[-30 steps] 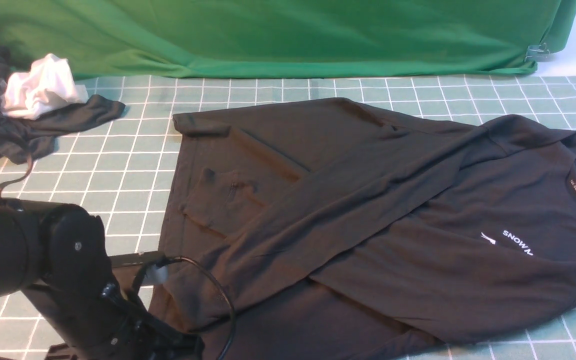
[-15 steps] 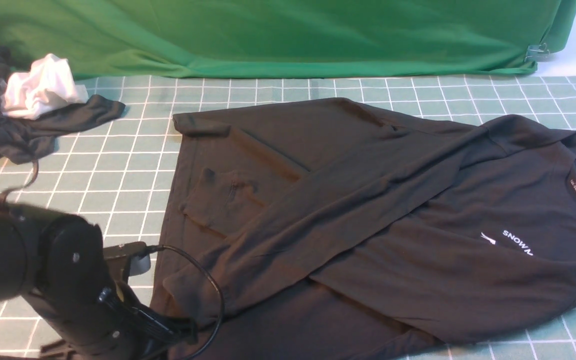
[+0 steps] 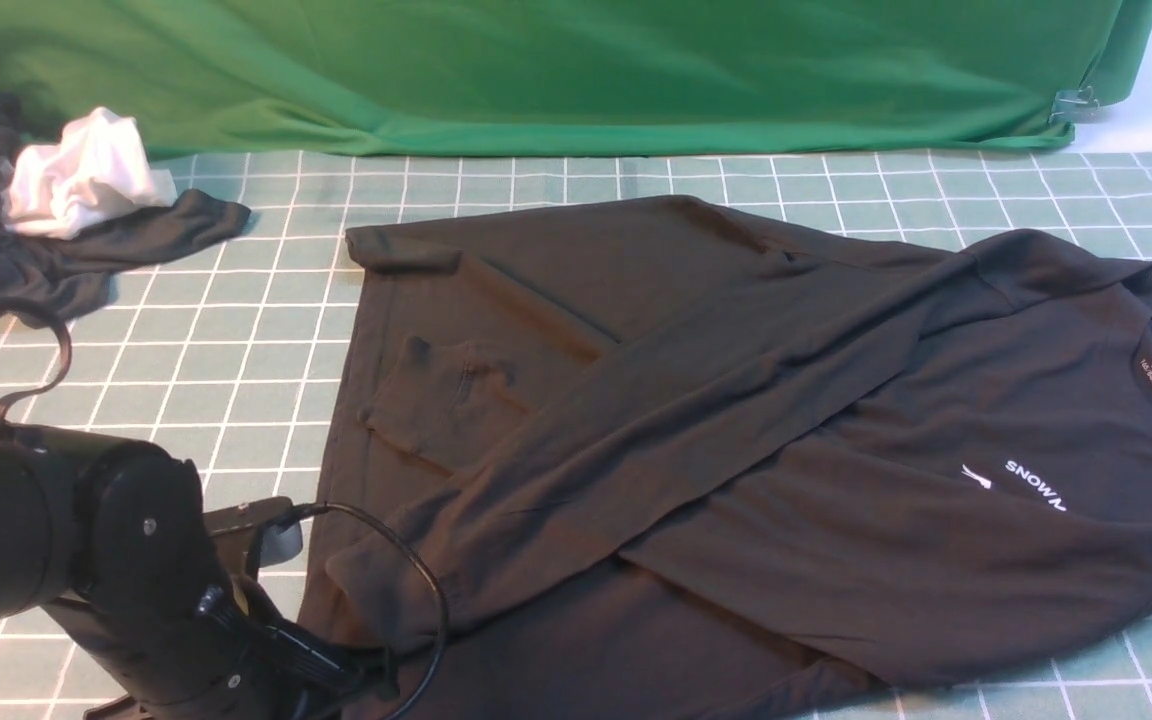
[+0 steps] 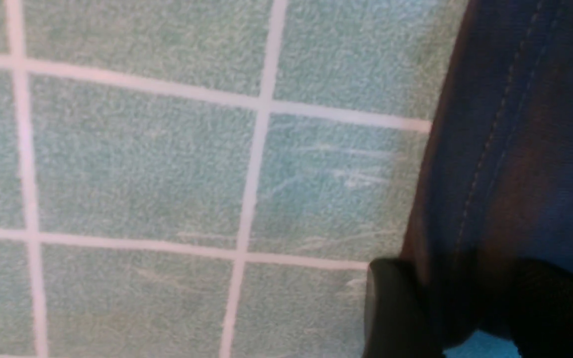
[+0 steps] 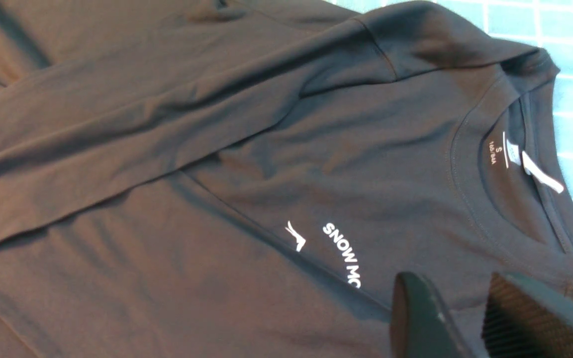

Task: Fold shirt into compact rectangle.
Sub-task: 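Grasp the near edge of the shirt at its hem and shoulder corners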

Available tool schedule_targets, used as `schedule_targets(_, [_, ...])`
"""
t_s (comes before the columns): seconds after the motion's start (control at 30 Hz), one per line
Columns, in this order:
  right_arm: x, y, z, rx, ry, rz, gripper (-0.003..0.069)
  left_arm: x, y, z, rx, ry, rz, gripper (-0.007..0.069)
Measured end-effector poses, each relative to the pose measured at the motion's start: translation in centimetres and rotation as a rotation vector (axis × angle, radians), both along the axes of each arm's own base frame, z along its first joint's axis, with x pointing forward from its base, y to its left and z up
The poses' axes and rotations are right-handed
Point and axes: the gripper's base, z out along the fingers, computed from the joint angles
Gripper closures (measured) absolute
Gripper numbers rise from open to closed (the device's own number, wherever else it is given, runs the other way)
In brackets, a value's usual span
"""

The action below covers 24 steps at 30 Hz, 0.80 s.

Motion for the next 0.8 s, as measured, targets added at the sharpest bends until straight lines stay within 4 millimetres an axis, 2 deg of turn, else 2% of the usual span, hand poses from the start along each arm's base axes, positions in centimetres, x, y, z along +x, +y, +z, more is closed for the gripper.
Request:
schedule_targets(0.1, [0.0,0.0,0.0,0.000,0.000,0.000,0.0461,0.4,-0.1,0.0,-0.007,-0.040,0.005,0.0339])
schedule_targets(0.17, [0.0,0.0,0.0,0.000,0.000,0.000,0.0461,0.6,-0.1,-0.3,-0.007,-0.051,0.008,0.0372])
schedule_targets(0.37, [-0.1,0.1,-0.1,0.016,0.019,0.001,0.0459,0.5,0.0,-0.4,0.009,-0.029,-0.073,0.0582])
schedule_targets(0.53, [-1.1,1.7,-1.0,0.044,0.129,0.103,0.0417,-0.3,0.4,1.0,0.019,-0.053,-0.124,0.0613])
schedule_targets(0.63, [-1.8,3.3,-2.7,0.005,0.185,0.242,0.0365,-0.7,0.6,2.0,0.019,-0.083,-0.136,0.0613])
schedule_targets(0.8, [-3.5,6.0,-7.5,-0.131,0.328,0.494,0.0239,-1.0,0.8,2.9,0.007,-0.120,-0.128,0.0613])
